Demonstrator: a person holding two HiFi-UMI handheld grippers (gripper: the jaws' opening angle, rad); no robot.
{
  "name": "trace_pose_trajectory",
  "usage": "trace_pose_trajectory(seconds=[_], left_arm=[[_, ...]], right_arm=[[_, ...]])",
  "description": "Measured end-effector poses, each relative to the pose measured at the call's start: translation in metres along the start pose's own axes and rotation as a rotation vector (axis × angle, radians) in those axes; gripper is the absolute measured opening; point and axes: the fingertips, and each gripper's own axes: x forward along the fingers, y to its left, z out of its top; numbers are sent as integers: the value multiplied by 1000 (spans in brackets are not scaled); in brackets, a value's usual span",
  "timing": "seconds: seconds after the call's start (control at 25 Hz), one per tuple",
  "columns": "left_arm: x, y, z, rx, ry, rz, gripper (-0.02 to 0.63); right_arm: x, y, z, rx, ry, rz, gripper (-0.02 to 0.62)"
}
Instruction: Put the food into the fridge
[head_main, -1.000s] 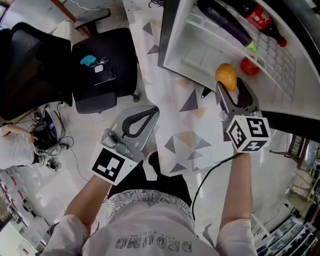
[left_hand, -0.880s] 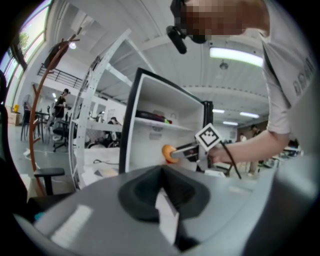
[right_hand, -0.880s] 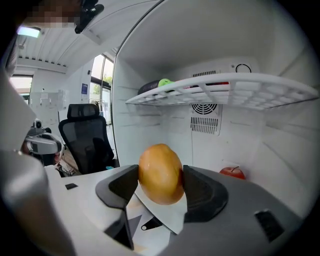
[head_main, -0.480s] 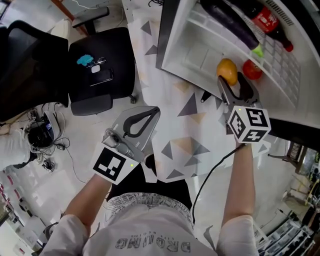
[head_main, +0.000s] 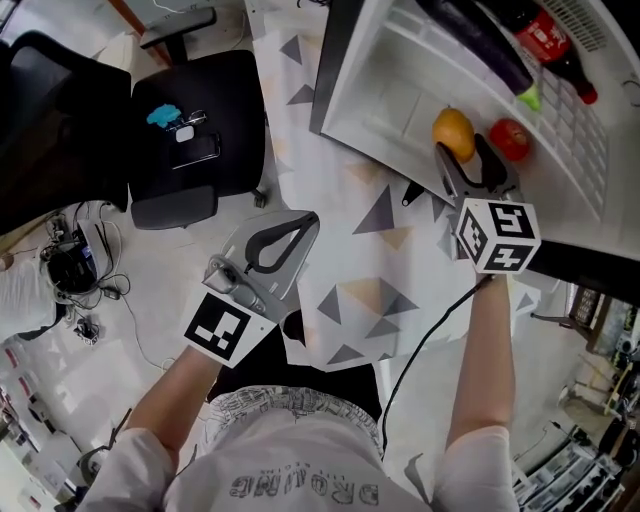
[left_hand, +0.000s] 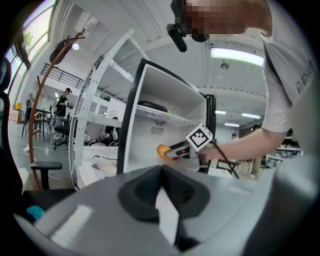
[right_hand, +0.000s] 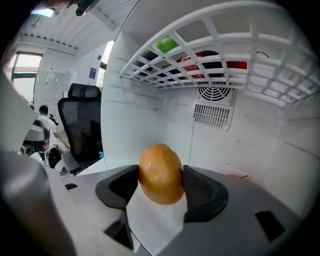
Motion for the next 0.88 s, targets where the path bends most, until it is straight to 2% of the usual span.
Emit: trace_pose_trajectory(seconds=[0.56,0.88], left_arm=[[-2,10,-16,-12,10,46,9],[4,10,-17,-8,19,47,9]], right_arm=[[28,-8,-19,-92,53,-3,272],[36,-12,-24,-128,65,-8,273]])
